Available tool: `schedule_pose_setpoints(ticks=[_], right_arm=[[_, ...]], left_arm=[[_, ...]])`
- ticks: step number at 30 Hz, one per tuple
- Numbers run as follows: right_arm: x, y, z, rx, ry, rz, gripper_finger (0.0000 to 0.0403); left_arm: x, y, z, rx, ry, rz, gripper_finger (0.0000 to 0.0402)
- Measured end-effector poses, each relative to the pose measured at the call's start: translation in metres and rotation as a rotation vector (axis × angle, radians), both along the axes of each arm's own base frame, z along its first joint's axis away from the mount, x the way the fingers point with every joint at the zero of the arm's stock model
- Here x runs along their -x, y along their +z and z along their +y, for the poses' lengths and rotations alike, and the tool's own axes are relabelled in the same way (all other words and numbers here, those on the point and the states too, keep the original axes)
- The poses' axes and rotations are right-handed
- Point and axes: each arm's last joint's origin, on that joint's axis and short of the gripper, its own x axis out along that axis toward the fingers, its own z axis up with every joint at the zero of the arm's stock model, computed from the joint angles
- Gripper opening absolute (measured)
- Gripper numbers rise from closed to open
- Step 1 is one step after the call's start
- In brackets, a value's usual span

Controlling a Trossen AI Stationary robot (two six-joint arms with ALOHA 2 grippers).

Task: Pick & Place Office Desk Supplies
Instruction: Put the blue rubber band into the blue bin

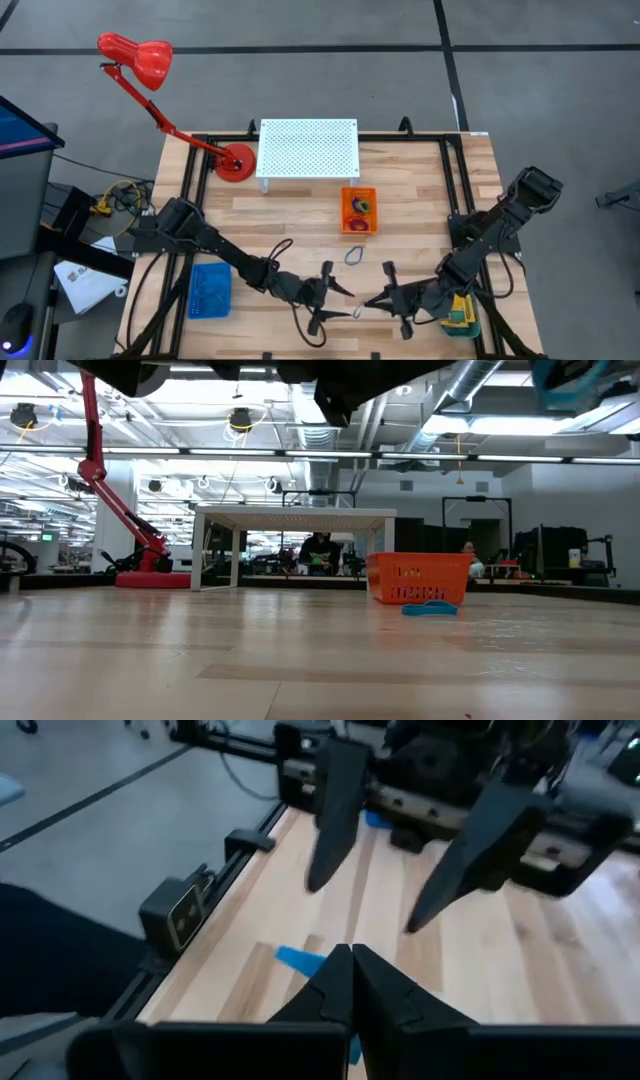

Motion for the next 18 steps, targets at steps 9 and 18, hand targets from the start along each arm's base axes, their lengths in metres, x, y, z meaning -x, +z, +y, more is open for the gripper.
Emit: schedule_pose_setpoints(ticks=[9, 18], right_arm=[[-0.005, 0.006, -0.002, 0.003, -0.002, -0.057, 0.0000], [-0.010, 0.012, -0.005, 0.021, -0.036, -0.126, 0.0000]], left_arm=[[-0.004, 0.007, -0.002, 0.011, 0.007, -0.010, 0.0217], [-0.006, 0.006, 0.000, 0.014, 0.017, 0.005, 0.0214]])
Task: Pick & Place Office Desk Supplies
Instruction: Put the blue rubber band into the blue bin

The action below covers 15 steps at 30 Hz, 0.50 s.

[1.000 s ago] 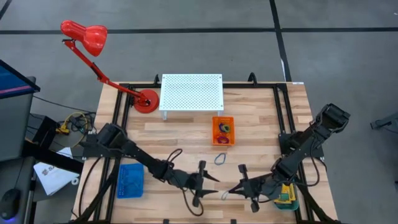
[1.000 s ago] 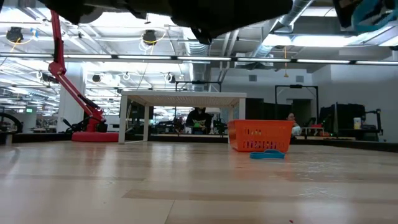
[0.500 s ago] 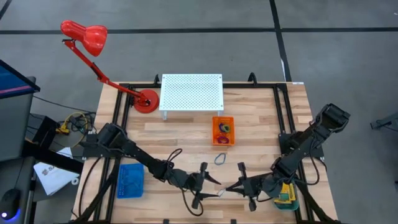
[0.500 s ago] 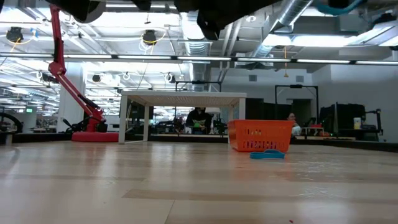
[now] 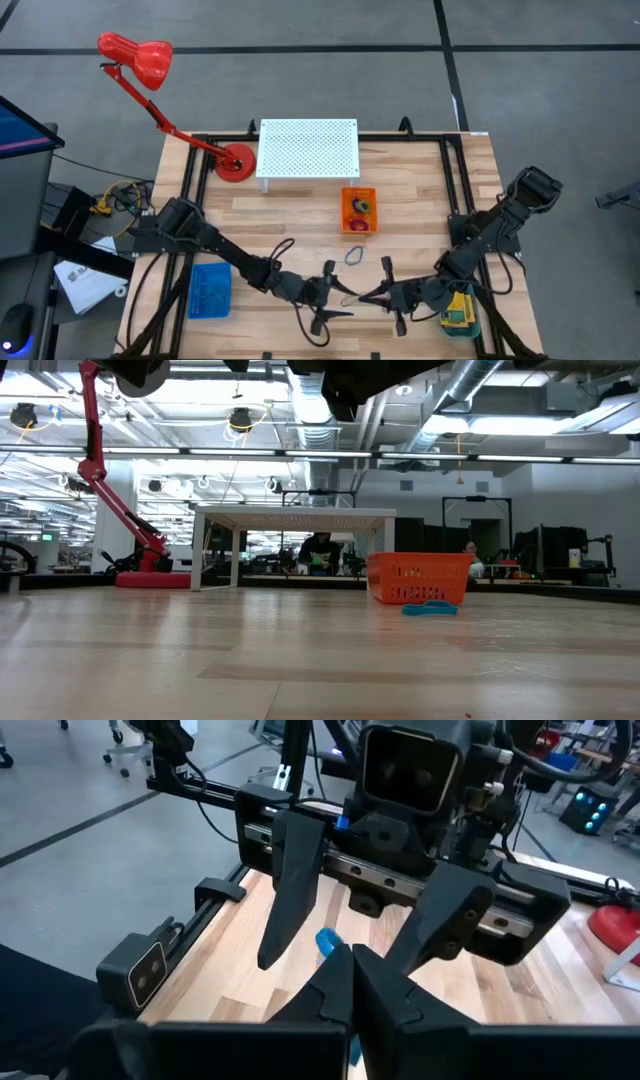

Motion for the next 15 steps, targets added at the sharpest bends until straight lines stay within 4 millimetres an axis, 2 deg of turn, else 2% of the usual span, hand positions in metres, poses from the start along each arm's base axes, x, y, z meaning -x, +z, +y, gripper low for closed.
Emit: schedule_pose_setpoints(ticks=[9, 12, 15], right_arm=[[-0.0014, 0.0001, -0.0015, 0.004, -0.006, -0.001, 0.0000], [-0.0013, 0.0000, -0.0014, 0.004, -0.004, 0.000, 0.0000], [-0.0013, 0.0000, -0.0014, 0.004, -0.004, 0.000, 0.0000]], left_arm=[[-0.0045, 0.0001, 0.0095, 0.045, 0.053, 0.007, 0.0204], [-0.0048, 0.0000, 0.0103, 0.047, 0.062, 0.007, 0.0168], [-0.0047, 0.0000, 0.0101, 0.047, 0.061, 0.007, 0.0109]])
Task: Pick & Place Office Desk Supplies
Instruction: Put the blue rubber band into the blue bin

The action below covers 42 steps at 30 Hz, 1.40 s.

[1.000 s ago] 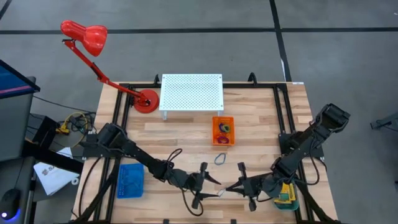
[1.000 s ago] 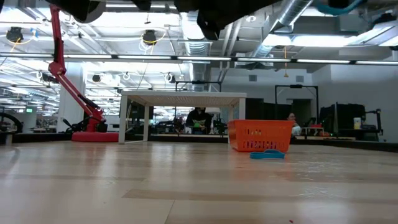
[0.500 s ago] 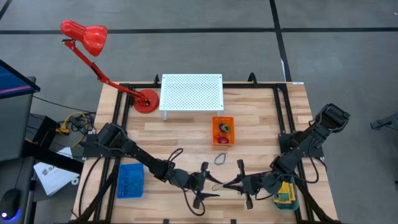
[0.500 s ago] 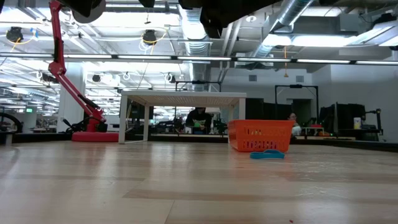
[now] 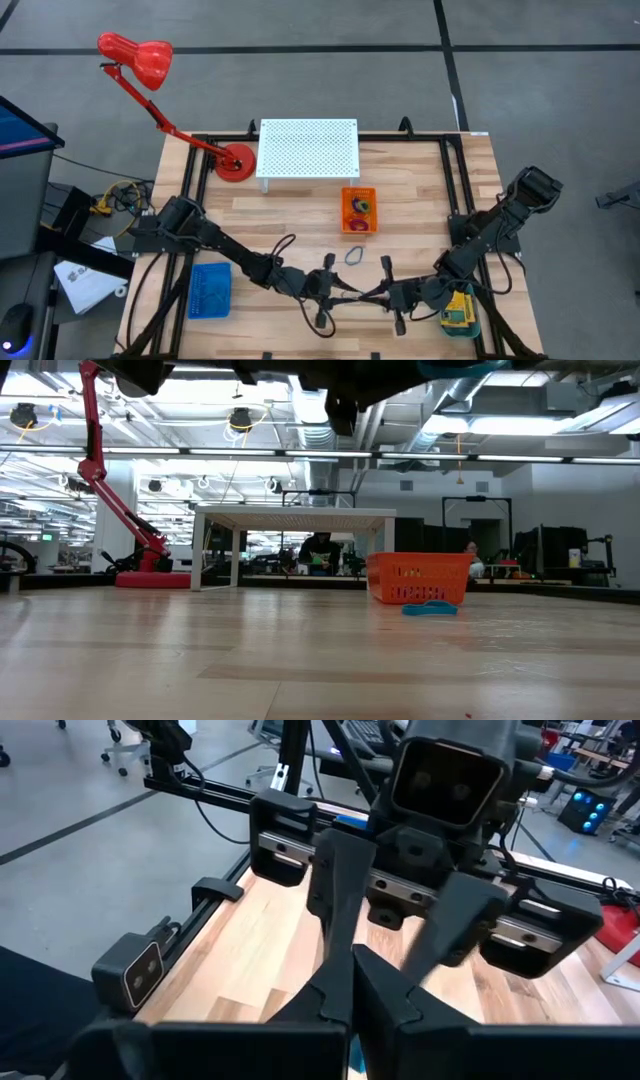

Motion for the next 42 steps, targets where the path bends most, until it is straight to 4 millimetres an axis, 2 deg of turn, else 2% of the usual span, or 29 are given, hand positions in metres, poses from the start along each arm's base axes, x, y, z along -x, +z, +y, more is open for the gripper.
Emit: schedule_pose_setpoints(ticks=[3, 5, 9, 13, 20, 25, 29, 35, 38, 42], right_arm=[[0.000, 0.000, 0.000, 0.002, 0.000, 0.002, 0.0000], [0.000, -0.001, 0.000, -0.002, -0.001, 0.005, 0.0000], [0.000, -0.001, 0.000, -0.016, 0.004, 0.016, 0.0003], [0.001, -0.001, 0.001, -0.017, 0.006, 0.017, 0.0024], [0.003, -0.002, 0.003, -0.008, 0.016, 0.018, 0.0078], [0.003, -0.004, 0.002, 0.002, 0.012, 0.034, 0.0102], [0.004, -0.006, 0.001, -0.003, 0.005, 0.058, 0.0114], [0.004, -0.007, 0.001, -0.010, 0.001, 0.065, 0.0124], [0.004, -0.007, 0.001, -0.016, -0.001, 0.065, 0.0125], [0.004, -0.007, 0.001, -0.023, -0.004, 0.069, 0.0125]], left_arm=[[0.000, 0.000, 0.000, -0.003, -0.002, 0.004, 0.0034], [0.000, -0.001, 0.000, -0.006, -0.011, 0.010, 0.0011], [0.000, -0.001, -0.001, -0.007, -0.017, 0.012, 0.0002], [0.001, -0.004, 0.000, -0.015, -0.016, 0.036, 0.0001], [0.003, -0.016, 0.001, -0.032, -0.007, 0.165, 0.0000], [0.012, -0.012, 0.006, -0.041, 0.044, 0.296, 0.0000], [0.037, 0.011, 0.011, -0.025, 0.140, 0.452, 0.0000], [0.096, 0.044, 0.001, 0.086, 0.303, 0.617, 0.0000], [0.122, 0.045, -0.010, 0.151, 0.356, 0.703, 0.0000], [0.149, 0.036, -0.016, 0.181, 0.450, 0.854, 0.0000]])
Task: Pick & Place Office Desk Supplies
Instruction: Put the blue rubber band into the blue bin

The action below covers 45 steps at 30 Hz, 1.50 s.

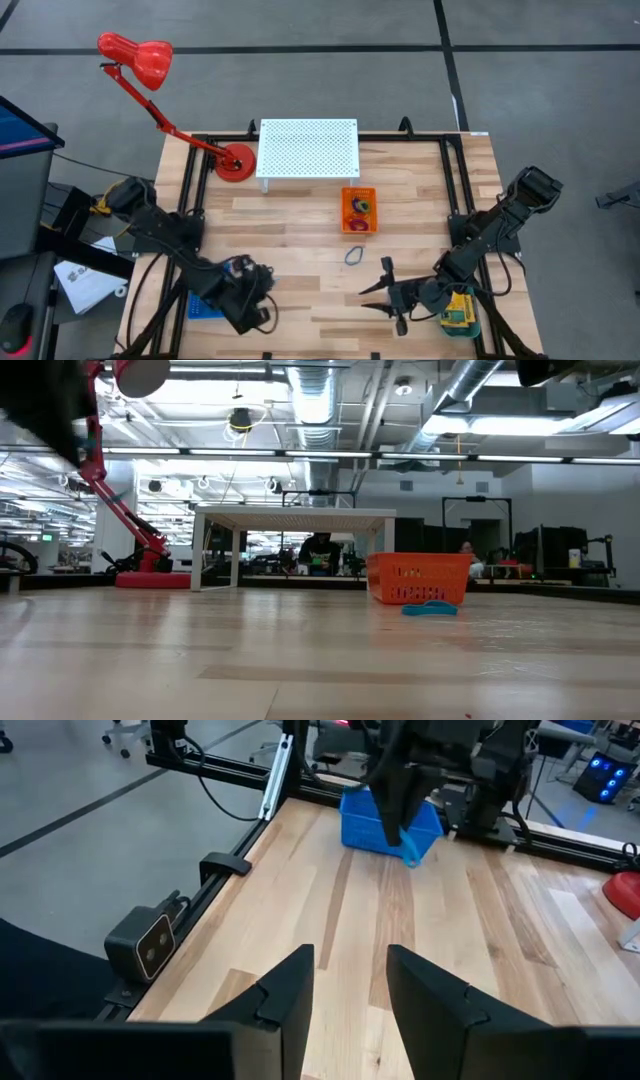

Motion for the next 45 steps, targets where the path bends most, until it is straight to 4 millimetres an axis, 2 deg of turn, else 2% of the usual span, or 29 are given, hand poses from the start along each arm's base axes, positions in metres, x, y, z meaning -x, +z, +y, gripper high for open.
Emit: schedule_pose_setpoints(ticks=[4, 10, 16, 23, 26, 36, 40, 45], right_arm=[[0.000, 0.000, 0.000, -0.007, -0.002, -0.003, 0.0125], [-0.001, 0.000, -0.001, -0.010, -0.006, 0.002, 0.0125], [0.000, -0.001, -0.001, -0.021, -0.013, 0.013, 0.0125], [0.000, -0.001, -0.001, -0.022, -0.015, 0.015, 0.0125], [0.000, -0.001, -0.001, -0.024, -0.015, 0.015, 0.0125], [0.000, -0.002, -0.001, -0.020, -0.016, 0.022, 0.0125], [0.001, -0.005, -0.002, -0.020, -0.019, 0.035, 0.0125], [0.003, -0.011, -0.005, -0.032, -0.034, 0.056, 0.0125]], left_arm=[[0.019, -0.006, 0.002, 0.049, 0.088, 0.192, 0.0000], [0.039, -0.001, 0.004, 0.203, 0.137, 0.464, 0.0000], [0.057, 0.010, 0.007, 0.273, 0.218, 0.603, 0.0000], [0.061, 0.011, 0.006, 0.278, 0.240, 0.617, 0.0001], [0.062, 0.011, 0.006, 0.272, 0.240, 0.619, 0.0014], [0.066, 0.011, 0.011, 0.210, 0.263, 0.651, 0.0123], [0.058, 0.011, 0.005, 0.248, 0.205, 0.546, 0.0158], [0.037, 0.016, -0.012, 0.318, -0.042, 0.281, 0.0176]])
